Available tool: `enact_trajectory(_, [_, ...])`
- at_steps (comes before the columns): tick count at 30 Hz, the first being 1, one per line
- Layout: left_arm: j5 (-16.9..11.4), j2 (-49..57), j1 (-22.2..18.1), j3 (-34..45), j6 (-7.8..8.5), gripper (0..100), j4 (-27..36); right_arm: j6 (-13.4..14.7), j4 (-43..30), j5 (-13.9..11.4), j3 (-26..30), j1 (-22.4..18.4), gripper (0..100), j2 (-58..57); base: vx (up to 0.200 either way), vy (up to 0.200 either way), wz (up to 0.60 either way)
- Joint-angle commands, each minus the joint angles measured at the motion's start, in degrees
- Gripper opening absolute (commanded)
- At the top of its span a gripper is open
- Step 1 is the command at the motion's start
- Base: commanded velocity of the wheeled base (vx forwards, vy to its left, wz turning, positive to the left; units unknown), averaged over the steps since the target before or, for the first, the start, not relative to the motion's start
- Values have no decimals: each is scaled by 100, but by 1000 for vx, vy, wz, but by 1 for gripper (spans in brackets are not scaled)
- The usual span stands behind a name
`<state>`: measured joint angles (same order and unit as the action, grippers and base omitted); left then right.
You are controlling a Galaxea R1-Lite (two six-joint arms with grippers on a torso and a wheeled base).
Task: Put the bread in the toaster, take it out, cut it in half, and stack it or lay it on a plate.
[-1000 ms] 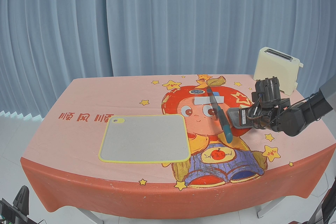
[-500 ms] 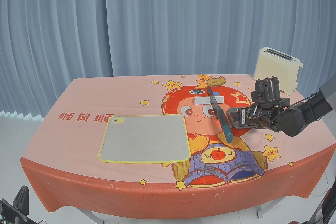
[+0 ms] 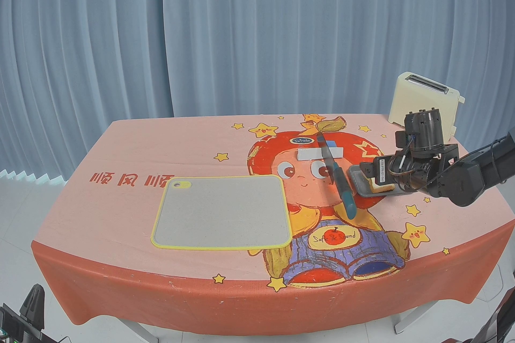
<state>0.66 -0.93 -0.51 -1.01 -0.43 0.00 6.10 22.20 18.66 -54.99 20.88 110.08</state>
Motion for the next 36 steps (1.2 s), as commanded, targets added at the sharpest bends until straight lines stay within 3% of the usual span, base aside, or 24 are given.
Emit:
enact_trajectory(1, [4, 93, -2, 101, -1, 0, 0, -3, 4, -3, 50, -5, 100, -312, 0, 0, 0])
enact_trajectory(12, [-4, 93, -2, 101, -1, 0, 0, 50, 30, -21, 173, -84, 100, -663, 0, 0, 0])
enact_trajectory(28, [-4, 93, -2, 101, -1, 0, 0, 50, 65, -100, 384, -594, 100, -1015, 0, 0, 0])
enact_trajectory(36, [-4, 93, -2, 101, -1, 0, 0, 225, 1348, -100, 1280, -691, 100, -1358, 0, 0, 0])
